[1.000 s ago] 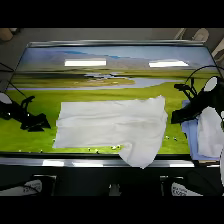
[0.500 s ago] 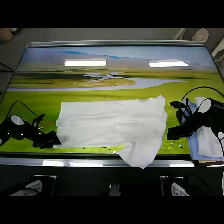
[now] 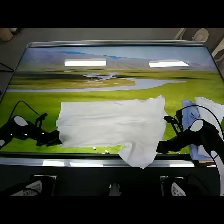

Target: Fold the shirts.

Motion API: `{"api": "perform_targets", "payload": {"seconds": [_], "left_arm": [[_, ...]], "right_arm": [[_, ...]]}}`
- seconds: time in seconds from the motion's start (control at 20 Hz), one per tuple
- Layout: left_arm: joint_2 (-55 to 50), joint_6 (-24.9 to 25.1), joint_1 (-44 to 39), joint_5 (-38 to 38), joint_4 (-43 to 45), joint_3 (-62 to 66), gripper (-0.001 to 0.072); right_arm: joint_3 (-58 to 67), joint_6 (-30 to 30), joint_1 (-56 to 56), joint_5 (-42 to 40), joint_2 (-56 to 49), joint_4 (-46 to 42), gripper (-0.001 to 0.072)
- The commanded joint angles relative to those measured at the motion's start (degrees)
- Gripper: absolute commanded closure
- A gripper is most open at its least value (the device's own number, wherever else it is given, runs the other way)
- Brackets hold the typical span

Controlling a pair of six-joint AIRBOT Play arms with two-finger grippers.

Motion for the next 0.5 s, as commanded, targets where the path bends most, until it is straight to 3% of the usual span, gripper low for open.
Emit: {"api": "perform_targets", "payload": {"seconds": [0.0, 0.15, 0.25, 0.45], "left_arm": [[0.0, 0.1, -0.1, -0.2, 0.2, 0.0, 0.0681], [0.0, 0.7, -0.1, -0.9, 0.2, 0.0, 0.0681], [0.0, 0.7, -0.1, -0.4, 0.2, 0.0, 0.0681], [2.0, 3.3, -0.1, -0.8, 0.1, 2.9, 0.0683]], "right_arm": [[-5.7, -0.8, 0.0, -6.0, 1.3, 5.7, 0.0253], [-7.1, -1.1, 0.0, -9.9, 1.3, 9.3, 0.042], [-7.0, -0.7, 0.0, -11.9, 1.3, 9.4, 0.0683], [-2.4, -7.5, 0.0, -8.9, 2.9, 9.3, 0.0692]]}}
